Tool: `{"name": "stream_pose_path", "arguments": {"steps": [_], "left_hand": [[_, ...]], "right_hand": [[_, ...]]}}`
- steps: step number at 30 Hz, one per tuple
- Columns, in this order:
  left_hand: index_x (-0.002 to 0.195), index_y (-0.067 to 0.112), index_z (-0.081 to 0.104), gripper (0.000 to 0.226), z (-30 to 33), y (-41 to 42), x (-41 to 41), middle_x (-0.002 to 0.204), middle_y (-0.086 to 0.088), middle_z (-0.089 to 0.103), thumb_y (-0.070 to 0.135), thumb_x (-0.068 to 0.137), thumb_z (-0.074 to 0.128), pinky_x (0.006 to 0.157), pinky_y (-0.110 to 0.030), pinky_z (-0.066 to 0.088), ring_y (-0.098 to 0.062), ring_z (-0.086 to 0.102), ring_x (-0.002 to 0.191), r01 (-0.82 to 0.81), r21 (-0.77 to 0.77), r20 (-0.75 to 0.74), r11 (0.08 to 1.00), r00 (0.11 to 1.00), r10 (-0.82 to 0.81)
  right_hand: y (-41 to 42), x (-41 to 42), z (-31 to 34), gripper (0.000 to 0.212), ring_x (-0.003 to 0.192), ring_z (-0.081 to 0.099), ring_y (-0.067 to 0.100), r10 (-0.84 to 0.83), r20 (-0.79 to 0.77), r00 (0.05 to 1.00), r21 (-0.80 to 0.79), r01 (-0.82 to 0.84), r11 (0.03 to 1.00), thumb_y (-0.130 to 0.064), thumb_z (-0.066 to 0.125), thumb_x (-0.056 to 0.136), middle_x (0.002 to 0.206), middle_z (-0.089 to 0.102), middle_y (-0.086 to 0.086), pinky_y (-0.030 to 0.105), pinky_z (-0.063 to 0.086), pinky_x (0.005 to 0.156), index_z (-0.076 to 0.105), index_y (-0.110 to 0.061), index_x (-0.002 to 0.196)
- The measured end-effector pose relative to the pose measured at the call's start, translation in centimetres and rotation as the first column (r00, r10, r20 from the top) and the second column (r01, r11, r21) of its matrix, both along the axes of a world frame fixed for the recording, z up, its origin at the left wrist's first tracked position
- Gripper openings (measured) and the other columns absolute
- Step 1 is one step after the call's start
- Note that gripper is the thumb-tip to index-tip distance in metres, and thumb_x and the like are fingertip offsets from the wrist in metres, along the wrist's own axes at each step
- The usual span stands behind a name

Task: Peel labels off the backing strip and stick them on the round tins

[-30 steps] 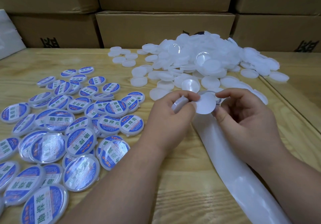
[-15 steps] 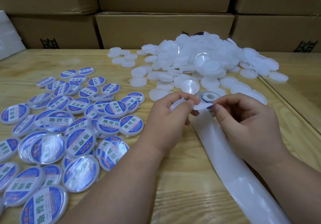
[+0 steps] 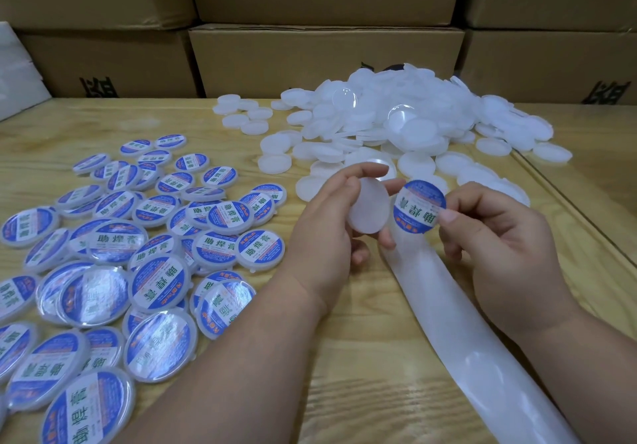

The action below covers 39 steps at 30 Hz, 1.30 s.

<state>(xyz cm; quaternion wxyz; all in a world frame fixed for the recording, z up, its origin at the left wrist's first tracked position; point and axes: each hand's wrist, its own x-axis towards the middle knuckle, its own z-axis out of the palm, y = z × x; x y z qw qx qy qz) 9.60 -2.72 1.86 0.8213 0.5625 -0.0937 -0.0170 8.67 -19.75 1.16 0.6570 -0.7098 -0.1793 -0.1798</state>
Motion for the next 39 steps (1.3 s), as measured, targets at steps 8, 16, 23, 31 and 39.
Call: {"name": "stream_pose_path", "arguments": {"steps": [8, 16, 23, 31, 39], "left_hand": [[0.1, 0.031, 0.07, 0.041, 0.29, -0.11, -0.14, 0.115, -0.007, 0.076, 0.025, 0.075, 0.038, 0.05, -0.035, 0.015, -0.026, 0.055, 0.059, 0.119, 0.108, -0.008, 0.987, 0.993, -0.118], [0.1, 0.024, 0.071, 0.041, -0.05, -0.3, 0.01, 0.112, -0.008, 0.077, 0.01, 0.074, 0.041, 0.043, -0.013, 0.041, -0.008, 0.068, 0.06, 0.167, 0.045, -0.02, 0.985, 0.986, -0.166], [0.101, 0.019, 0.069, 0.041, 0.11, -0.42, -0.18, 0.112, -0.01, 0.076, 0.01, 0.072, 0.042, 0.044, -0.013, 0.042, -0.007, 0.067, 0.06, 0.169, 0.032, -0.014, 0.985, 0.986, -0.168], [0.099, 0.017, 0.069, 0.038, 0.15, -0.51, -0.26, 0.112, -0.013, 0.076, 0.009, 0.073, 0.043, 0.045, -0.013, 0.043, -0.008, 0.066, 0.06, 0.168, 0.025, -0.019, 0.986, 0.986, -0.167], [0.101, 0.014, 0.068, 0.044, 0.1, -0.49, -0.33, 0.097, -0.004, 0.078, -0.011, 0.09, 0.034, 0.043, -0.013, 0.042, -0.007, 0.062, 0.054, 0.139, 0.053, -0.006, 0.989, 0.99, -0.139]], "right_hand": [[0.7, 0.05, -0.5, 0.028, 0.059, 0.047, 0.008, -0.045, -0.131, 0.99, -0.098, 0.032, 0.995, -0.002, 0.07, 0.092, 0.063, 0.05, 0.01, 0.011, 0.04, 0.059, 0.067, -0.017, 0.068], [0.76, 0.21, -0.54, 0.023, 0.049, 0.04, 0.004, -0.113, -0.171, 0.979, -0.126, 0.092, 0.988, -0.008, 0.07, 0.092, 0.053, 0.042, -0.003, 0.007, 0.038, 0.054, 0.071, -0.018, 0.071], [0.86, 0.13, -0.44, 0.023, 0.047, 0.043, 0.0, -0.124, -0.149, 0.981, -0.167, 0.099, 0.981, -0.007, 0.072, 0.091, 0.053, 0.039, -0.001, 0.005, 0.036, 0.053, 0.071, -0.014, 0.069], [0.96, -0.09, -0.28, 0.029, 0.049, 0.052, -0.004, -0.117, -0.13, 0.985, -0.178, 0.093, 0.98, -0.004, 0.071, 0.091, 0.042, 0.039, -0.015, 0.001, 0.038, 0.057, 0.07, -0.016, 0.065], [0.79, 0.3, -0.51, 0.02, 0.057, 0.059, -0.004, -0.145, -0.108, 0.984, -0.217, 0.119, 0.969, -0.009, 0.073, 0.091, 0.049, 0.034, -0.009, 0.002, 0.04, 0.061, 0.073, -0.021, 0.075]]}}
